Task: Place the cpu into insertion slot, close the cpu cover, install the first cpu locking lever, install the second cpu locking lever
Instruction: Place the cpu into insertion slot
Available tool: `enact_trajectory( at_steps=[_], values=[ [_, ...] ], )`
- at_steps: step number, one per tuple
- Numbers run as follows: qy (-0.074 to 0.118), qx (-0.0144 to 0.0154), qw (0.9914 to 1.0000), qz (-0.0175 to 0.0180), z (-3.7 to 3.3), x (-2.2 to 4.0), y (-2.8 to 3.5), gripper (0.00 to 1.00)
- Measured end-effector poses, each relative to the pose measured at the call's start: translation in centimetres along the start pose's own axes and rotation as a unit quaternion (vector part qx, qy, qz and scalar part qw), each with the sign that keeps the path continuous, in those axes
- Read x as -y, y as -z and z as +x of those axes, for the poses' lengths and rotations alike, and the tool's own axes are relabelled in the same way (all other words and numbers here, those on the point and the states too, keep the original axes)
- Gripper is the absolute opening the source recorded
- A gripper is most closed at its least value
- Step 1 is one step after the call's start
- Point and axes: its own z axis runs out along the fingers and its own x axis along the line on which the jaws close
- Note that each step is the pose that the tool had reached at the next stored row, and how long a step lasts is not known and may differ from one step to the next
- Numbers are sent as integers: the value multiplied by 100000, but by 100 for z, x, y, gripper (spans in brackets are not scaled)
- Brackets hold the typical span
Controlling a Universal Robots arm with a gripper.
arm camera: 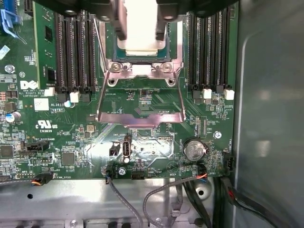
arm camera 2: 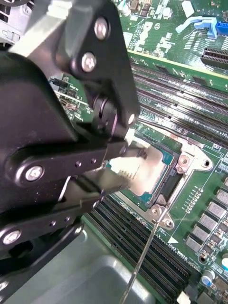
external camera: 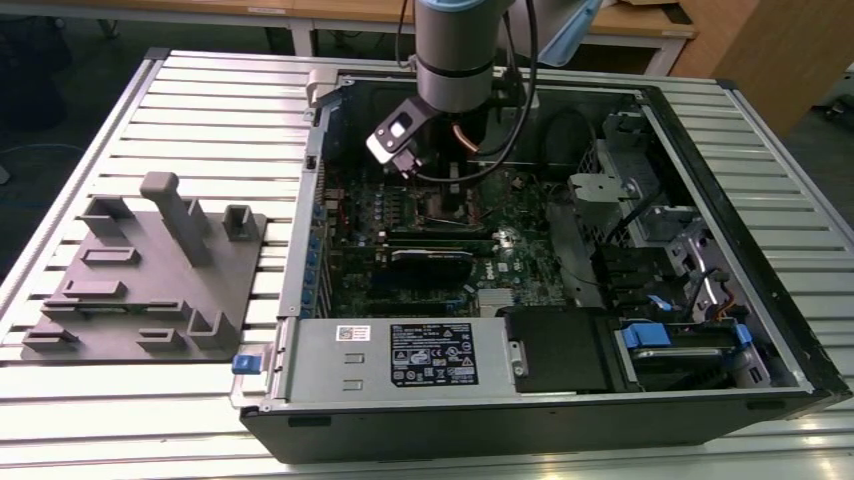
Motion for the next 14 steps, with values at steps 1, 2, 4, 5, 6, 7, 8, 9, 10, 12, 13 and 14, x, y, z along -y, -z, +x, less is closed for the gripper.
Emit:
enact_trajectory(
  at_steps=[1, 2, 4, 5, 6, 7, 8, 9, 10, 12, 13, 14],
  values=[
    [-3, 5, 100000, 37, 0, -1, 9, 34],
    [-6, 3, 100000, 90, 1, -2, 20, 28],
    [-11, 5, 99999, 328, 2, -6, 39, 22],
    [-18, 11, 99999, 387, 3, -6, 44, 16],
    [-25, 10, 99999, 450, 3, -6, 47, 16],
    [-25, 7, 99999, 538, 3, -7, 50, 16],
    [-30, -4, 99998, 686, 3, -9, 51, 11],
    [-43, -8, 99996, 881, 3, -12, 52, 11],
    [-62, -33, 99993, 1145, 3, -18, 52, 11],
    [-91, -72, 99986, 1671, 3, -29, 53, 11],
    [-101, -126, 99983, 1817, 3, -31, 53, 11],
    [-107, -161, 99982, 1884, 3, -32, 53, 11]
  ],
)
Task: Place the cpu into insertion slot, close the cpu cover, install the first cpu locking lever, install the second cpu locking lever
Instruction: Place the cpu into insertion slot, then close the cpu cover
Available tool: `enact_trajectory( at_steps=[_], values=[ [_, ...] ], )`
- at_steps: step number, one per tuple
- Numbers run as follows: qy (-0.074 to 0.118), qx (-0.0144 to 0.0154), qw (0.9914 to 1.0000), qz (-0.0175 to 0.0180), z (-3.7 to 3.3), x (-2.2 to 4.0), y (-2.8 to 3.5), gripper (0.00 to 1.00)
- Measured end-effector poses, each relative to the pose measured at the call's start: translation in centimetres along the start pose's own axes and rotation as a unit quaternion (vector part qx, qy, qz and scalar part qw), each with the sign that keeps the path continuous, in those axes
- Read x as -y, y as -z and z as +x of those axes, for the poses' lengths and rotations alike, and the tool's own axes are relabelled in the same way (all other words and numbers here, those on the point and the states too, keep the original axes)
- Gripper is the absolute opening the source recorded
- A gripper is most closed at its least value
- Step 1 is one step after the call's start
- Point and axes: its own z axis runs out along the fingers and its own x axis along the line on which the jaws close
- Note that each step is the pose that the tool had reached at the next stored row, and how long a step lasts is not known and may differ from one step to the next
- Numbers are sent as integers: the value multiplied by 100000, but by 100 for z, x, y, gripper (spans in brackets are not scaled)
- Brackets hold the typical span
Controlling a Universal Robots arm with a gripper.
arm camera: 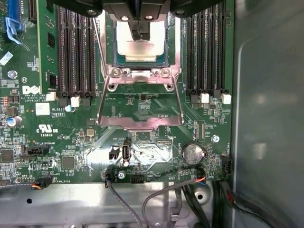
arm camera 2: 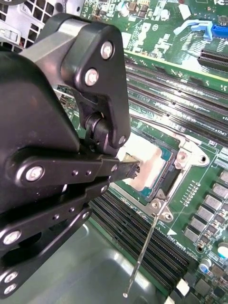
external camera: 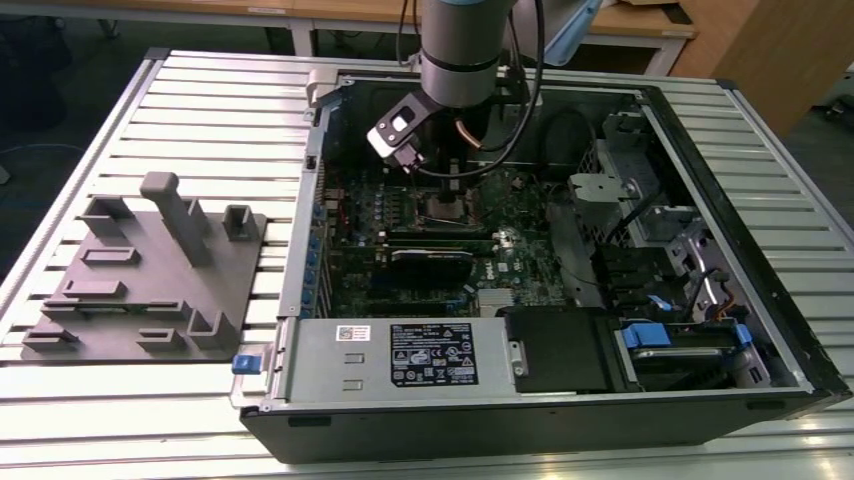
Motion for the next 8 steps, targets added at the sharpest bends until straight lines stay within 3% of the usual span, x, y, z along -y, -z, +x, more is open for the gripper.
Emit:
enact_trajectory(
  at_steps=[8],
  values=[
    [-2, -13, 100000, 19, 0, 0, -1, 11]
  ],
)
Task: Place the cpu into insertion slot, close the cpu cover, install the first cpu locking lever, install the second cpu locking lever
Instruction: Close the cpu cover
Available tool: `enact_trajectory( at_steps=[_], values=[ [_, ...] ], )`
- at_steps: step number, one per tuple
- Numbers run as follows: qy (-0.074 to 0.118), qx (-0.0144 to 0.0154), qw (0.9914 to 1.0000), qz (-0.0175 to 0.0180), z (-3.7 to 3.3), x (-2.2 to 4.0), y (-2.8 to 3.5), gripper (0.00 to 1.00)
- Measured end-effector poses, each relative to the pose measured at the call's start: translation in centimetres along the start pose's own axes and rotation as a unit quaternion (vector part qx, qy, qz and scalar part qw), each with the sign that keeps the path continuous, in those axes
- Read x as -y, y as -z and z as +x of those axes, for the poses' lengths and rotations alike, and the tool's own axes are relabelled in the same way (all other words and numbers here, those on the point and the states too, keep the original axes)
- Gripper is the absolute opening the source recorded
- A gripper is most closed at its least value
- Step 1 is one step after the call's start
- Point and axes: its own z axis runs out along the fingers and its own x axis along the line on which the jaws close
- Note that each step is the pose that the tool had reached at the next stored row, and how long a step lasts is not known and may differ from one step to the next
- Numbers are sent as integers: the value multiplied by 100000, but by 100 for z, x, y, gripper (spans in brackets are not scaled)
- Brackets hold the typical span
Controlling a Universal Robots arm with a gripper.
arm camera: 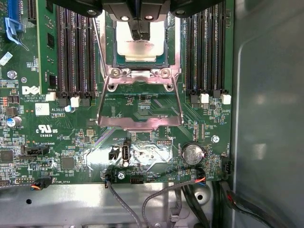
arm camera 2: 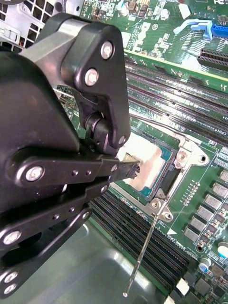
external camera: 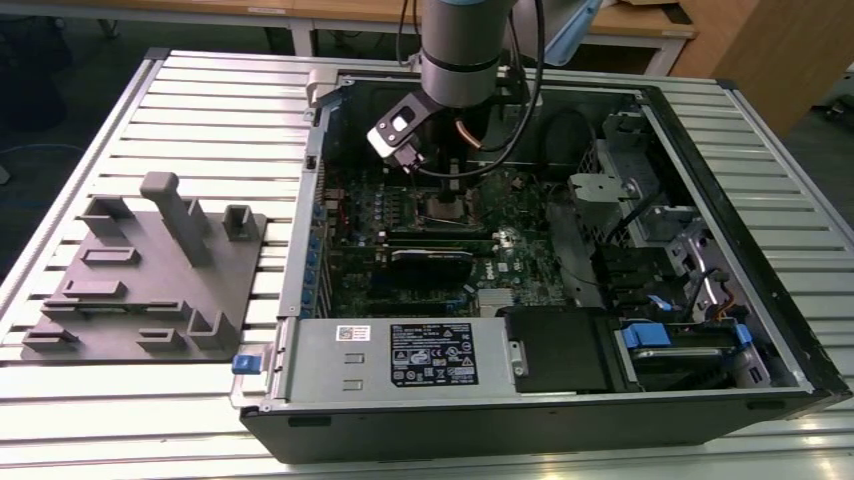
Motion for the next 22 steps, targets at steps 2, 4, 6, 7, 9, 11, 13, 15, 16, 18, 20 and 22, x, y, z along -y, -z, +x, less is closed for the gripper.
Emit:
enact_trajectory(
  at_steps=[2, 4, 6, 7, 9, 11, 13, 15, 16, 18, 20, 22],
  values=[
    [5, -13, 100000, 25, 0, -3, -1, 11],
    [-7, -42, 100000, 123, 0, -7, -1, 11],
    [-15, -31, 100000, 240, 0, -7, 7, 11],
    [-18, -29, 100000, 288, 1, -8, 19, 11],
    [-20, -37, 100000, 298, 3, -10, 60, 11],
    [-19, -36, 100000, 302, 6, -13, 105, 11],
    [-15, -29, 99999, 319, 9, -16, 160, 11],
    [-19, -29, 99999, 482, 10, -21, 184, 11],
    [-31, -44, 99998, 602, 11, -25, 184, 11],
    [-57, -79, 99995, 1019, 11, -38, 184, 11],
    [-86, -103, 99988, 1538, 11, -51, 184, 11],
    [-99, -74, 99985, 1733, 12, -54, 201, 11]
  ],
)
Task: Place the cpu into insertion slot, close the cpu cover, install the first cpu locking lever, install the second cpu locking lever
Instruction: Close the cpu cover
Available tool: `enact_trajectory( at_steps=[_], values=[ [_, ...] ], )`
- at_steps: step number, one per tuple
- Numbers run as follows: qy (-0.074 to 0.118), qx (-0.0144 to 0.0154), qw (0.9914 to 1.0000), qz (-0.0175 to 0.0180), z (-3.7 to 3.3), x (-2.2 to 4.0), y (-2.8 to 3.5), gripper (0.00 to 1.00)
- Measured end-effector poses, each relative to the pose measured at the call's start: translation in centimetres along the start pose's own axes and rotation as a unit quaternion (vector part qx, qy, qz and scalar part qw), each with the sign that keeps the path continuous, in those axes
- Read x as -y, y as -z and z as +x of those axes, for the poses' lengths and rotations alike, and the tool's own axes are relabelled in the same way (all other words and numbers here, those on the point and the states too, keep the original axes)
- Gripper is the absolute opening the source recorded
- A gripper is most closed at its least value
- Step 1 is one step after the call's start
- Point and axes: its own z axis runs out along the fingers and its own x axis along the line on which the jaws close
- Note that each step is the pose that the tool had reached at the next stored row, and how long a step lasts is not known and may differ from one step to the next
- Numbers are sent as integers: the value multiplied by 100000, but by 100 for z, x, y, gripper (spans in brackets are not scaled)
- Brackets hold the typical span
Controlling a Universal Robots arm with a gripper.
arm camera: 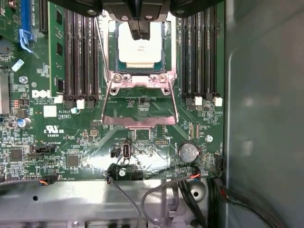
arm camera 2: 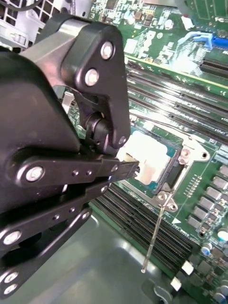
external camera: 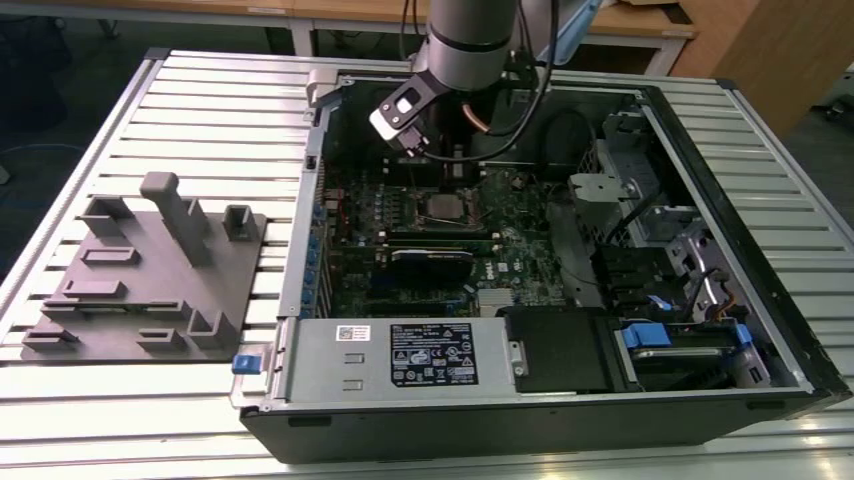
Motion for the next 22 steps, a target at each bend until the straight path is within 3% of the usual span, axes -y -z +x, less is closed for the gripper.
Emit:
enact_trajectory(
  at_steps=[13, 22],
  values=[
    [1, -20, 100000, 11, 17, -6, 296, 11],
    [0, -27, 100000, 10, 19, -7, 333, 11]
  ],
)
